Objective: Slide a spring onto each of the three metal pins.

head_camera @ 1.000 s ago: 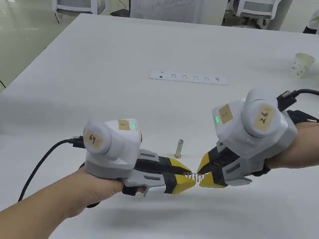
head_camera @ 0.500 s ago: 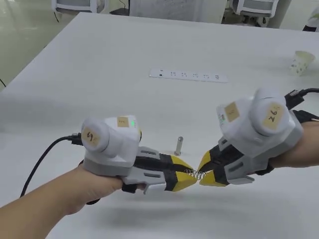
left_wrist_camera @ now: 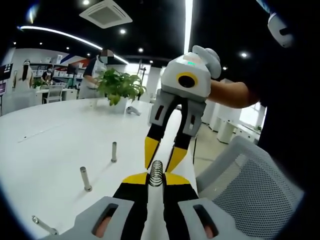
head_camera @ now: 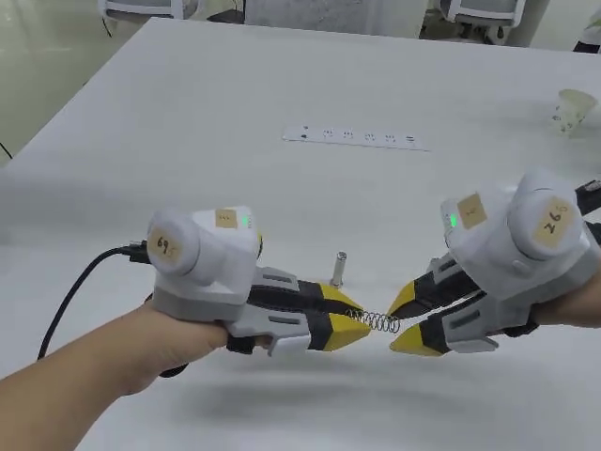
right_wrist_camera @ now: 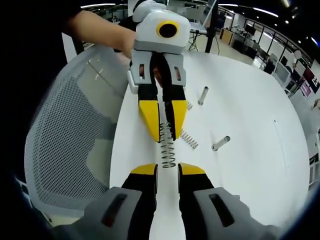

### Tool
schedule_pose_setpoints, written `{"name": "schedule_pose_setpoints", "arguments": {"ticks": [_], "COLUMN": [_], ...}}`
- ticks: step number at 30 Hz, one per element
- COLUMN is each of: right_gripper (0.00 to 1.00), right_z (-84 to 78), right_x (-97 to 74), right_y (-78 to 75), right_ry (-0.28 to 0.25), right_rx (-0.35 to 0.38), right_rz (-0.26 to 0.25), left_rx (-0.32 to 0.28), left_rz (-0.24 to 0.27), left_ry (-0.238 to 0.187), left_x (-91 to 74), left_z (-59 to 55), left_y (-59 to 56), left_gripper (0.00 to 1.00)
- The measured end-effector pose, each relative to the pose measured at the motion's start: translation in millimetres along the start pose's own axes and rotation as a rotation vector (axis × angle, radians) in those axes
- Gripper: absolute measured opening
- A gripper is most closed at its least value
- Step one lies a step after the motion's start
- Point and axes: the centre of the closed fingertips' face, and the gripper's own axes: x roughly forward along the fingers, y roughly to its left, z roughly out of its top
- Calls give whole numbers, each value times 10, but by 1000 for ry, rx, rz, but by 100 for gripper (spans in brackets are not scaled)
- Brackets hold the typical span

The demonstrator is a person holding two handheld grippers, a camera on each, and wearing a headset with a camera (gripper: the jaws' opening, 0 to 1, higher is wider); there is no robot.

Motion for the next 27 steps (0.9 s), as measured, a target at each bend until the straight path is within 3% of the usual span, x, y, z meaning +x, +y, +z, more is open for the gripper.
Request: {"name": "schedule_pose_setpoints", "arguments": {"ticks": [4,10,20,23,27], "right_gripper": [14,8,8,7,7], "right_z": [17,48,195,327,392], "right_x": [-1,1,-139,-191,-189], "right_y": [9,23,35,58,70], "right_ry": [-19,-27,-93,-148,-172], "right_rx": [12,-28,-35,-26,-34], "right_rz": [1,-10,-12,1,1], "left_rx": [-2,-4,-8,2,7], "left_rz": [-6,-8,-20,-22,-19], "left_ry": [3,7,23,50,57], "left_x": [11,15,-15,-2,-8], "left_z": [-7,-11,-71,-136,-145], "left_y": [-17,-29,-31,-37,-33], "left_gripper": [2,2,2,2,2]}}
